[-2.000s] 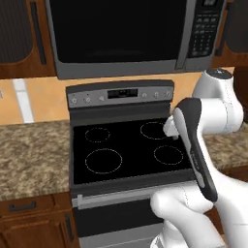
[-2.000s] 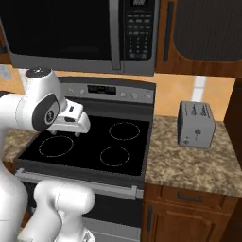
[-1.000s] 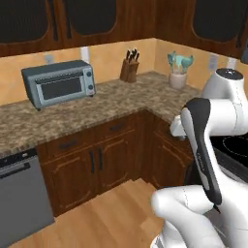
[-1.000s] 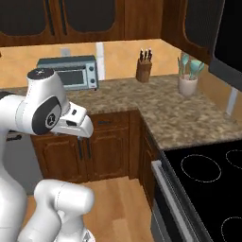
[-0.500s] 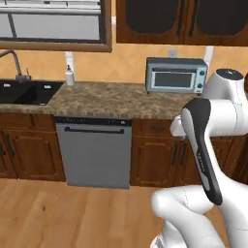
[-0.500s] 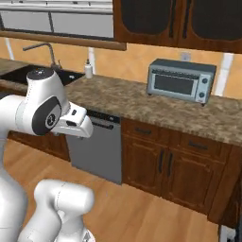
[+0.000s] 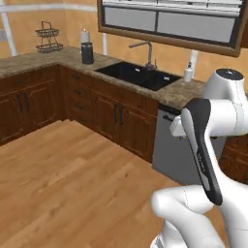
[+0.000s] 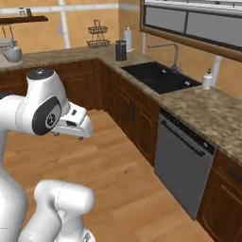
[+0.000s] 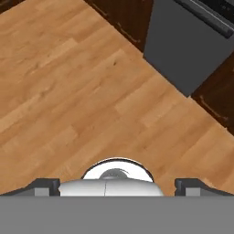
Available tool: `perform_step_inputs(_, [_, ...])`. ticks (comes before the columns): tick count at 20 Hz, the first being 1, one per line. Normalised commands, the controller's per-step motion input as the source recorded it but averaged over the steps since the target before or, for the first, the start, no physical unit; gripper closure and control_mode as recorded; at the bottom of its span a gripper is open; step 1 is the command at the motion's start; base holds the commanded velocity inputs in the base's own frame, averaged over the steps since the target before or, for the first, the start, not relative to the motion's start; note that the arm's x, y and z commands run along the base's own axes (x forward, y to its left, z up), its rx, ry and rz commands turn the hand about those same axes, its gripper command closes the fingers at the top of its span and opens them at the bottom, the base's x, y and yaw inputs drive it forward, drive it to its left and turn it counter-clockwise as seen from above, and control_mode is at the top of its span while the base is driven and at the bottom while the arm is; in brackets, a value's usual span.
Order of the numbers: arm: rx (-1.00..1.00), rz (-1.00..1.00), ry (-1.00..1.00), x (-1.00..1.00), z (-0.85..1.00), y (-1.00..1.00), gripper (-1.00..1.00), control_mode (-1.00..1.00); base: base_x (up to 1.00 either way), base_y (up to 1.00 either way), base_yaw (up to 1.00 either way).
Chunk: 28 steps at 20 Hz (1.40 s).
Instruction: Navigate to the shelves.
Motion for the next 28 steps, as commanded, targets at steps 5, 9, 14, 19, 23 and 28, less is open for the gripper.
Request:
perform_step_inputs(5, [0.0,0.0,0.0,0.0,0.0,0.0,-1.0,1.0,0.04,0.0,1.0])
perform_step_inputs(9, [0.0,0.0,0.0,0.0,0.0,0.0,-1.0,1.0,0.28,0.0,0.99])
perform_step_inputs(14, [0.0,0.0,0.0,0.0,0.0,0.0,-1.0,1.0,0.94,-0.03,0.65])
perform_step_inputs(19, [0.0,0.0,0.0,0.0,0.0,0.0,-1.0,1.0,1.0,-0.05,0.13])
perform_step_inputs(23, [0.0,0.0,0.0,0.0,0.0,0.0,-1.0,1.0,1.0,0.05,-0.01])
perform_step_inputs(28, [0.0,0.0,0.0,0.0,0.0,0.0,-1.0,1.0,1.0,0.65,-0.16])
